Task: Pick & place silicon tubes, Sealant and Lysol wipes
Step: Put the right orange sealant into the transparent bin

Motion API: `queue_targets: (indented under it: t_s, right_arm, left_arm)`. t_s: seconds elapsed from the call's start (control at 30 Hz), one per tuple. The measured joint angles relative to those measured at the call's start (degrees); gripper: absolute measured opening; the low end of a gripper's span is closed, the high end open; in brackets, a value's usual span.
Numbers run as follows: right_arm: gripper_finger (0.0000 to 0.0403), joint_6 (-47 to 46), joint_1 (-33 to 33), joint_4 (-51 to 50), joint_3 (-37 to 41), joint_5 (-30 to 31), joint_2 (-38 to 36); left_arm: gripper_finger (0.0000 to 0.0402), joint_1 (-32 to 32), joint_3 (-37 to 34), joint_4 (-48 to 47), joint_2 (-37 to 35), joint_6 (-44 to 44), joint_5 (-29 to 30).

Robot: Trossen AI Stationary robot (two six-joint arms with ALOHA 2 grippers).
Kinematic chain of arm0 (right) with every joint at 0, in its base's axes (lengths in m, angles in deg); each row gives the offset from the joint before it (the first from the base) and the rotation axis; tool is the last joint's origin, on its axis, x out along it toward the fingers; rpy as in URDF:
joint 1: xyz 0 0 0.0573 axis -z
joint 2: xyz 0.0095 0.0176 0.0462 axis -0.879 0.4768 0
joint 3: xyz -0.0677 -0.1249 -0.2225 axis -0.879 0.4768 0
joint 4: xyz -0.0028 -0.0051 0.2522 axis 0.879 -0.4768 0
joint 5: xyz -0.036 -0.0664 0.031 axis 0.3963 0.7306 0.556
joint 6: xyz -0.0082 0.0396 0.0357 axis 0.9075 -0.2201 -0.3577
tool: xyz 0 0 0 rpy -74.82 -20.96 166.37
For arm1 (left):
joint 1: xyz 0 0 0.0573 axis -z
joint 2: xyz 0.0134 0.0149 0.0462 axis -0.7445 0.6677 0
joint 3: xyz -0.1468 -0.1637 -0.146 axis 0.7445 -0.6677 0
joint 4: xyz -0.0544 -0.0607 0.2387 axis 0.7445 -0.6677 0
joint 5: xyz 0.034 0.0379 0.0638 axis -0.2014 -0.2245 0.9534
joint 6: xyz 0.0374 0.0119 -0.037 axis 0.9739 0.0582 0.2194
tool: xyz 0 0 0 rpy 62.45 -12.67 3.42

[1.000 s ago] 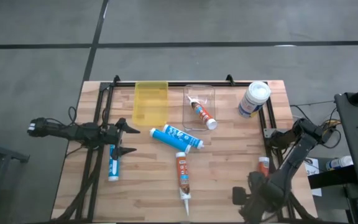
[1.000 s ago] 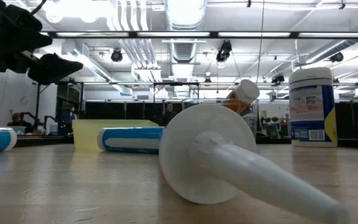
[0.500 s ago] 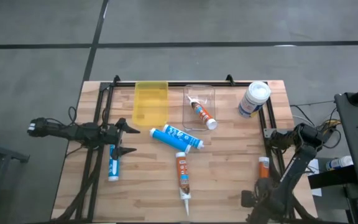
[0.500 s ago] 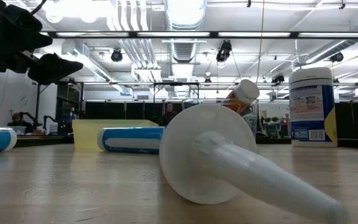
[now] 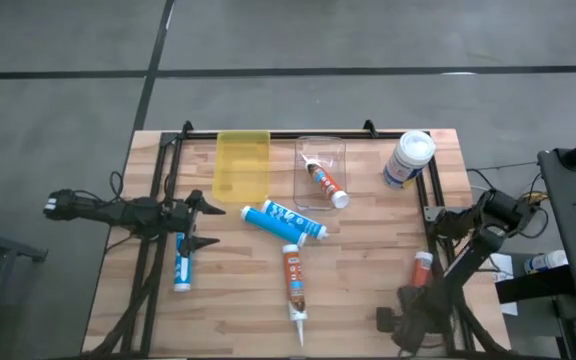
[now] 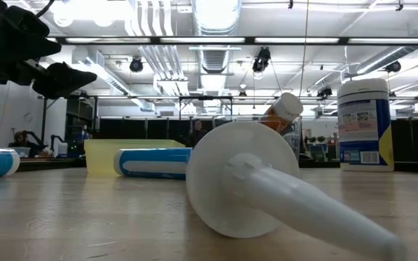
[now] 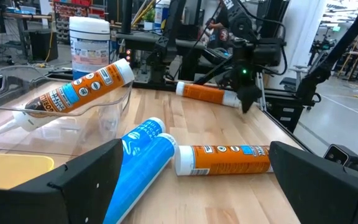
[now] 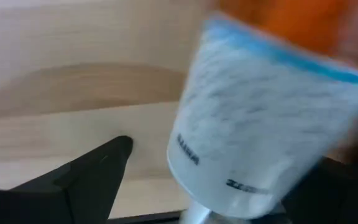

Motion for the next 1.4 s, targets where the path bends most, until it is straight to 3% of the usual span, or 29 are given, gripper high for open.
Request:
queue_targets:
  t_s: [0.17, 0.43, 0.53, 0.7, 0.77, 0.9, 1.17, 1.4]
  right_arm:
    - [0.0363, 4.80, 4.86, -9.75, -3.70, 2.26, 0.38]
    - [0.0364, 2.51, 5.71, -13.47, -5.17, 3.74, 0.29]
    - [0.0364, 4.03, 5.96, -14.09, -6.33, 9.90, 0.46]
    - [0.0364, 18.65, 8.71, -11.76, -9.98, 22.48, 0.72]
    - [0.0364, 22.78, 10.12, -12.48, -11.34, 22.42, 0.70]
    - [0.0364, 20.04, 13.24, -17.31, -12.65, 15.43, 0.64]
    - [0.0364, 48.22, 19.11, -15.81, -17.56, 22.78, 0.60]
    - [0.0364, 85.55, 21.25, -12.15, -23.28, 23.50, 0.51]
  left_arm:
    - [0.0398, 0.01, 0.00, 0.02, 0.02, 0.01, 0.00]
    - [0.0398, 0.00, 0.00, 0.04, 0.04, 0.01, 0.02]
    - [0.0398, 0.01, 0.00, 0.06, 0.04, 0.01, 0.02]
    - [0.0398, 0.01, 0.00, 0.07, 0.04, 0.01, 0.04]
    - [0.0398, 0.01, 0.00, 0.07, 0.04, 0.01, 0.04]
    - [0.0398, 0.01, 0.00, 0.07, 0.04, 0.01, 0.04]
    - [0.0398, 0.00, 0.00, 0.07, 0.04, 0.00, 0.04]
    - [0.0398, -0.01, 0.00, 0.07, 0.04, 0.01, 0.04]
